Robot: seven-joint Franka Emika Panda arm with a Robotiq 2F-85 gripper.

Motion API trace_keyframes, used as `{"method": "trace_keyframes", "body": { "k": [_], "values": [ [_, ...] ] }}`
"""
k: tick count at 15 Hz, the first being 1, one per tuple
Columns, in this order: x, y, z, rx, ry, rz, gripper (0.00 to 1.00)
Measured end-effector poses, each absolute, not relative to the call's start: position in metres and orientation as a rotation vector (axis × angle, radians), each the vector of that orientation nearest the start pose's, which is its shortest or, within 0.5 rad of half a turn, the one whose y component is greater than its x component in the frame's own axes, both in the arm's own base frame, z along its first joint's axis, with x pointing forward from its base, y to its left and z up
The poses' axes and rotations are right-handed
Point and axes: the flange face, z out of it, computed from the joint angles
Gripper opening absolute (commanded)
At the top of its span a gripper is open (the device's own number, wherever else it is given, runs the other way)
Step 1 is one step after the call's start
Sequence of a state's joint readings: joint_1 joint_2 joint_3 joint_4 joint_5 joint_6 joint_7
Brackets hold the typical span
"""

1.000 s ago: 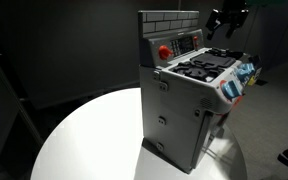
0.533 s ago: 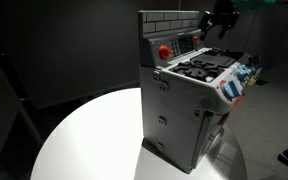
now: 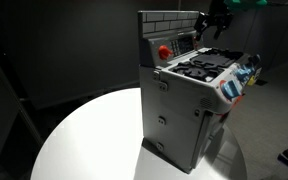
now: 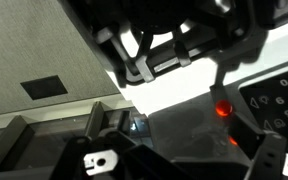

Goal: Push the top right button on the toy stove

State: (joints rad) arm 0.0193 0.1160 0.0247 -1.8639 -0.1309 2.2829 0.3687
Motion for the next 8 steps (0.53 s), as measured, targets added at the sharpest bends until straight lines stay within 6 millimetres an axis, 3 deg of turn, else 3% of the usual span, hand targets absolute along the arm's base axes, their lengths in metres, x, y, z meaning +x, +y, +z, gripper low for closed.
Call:
{"method": "trace_keyframes", "body": {
  "k": [8],
  "values": [
    [0.6138, 0.0203, 0.4874, -3.132, 0.419, -0.445, 1.0]
  ]
}}
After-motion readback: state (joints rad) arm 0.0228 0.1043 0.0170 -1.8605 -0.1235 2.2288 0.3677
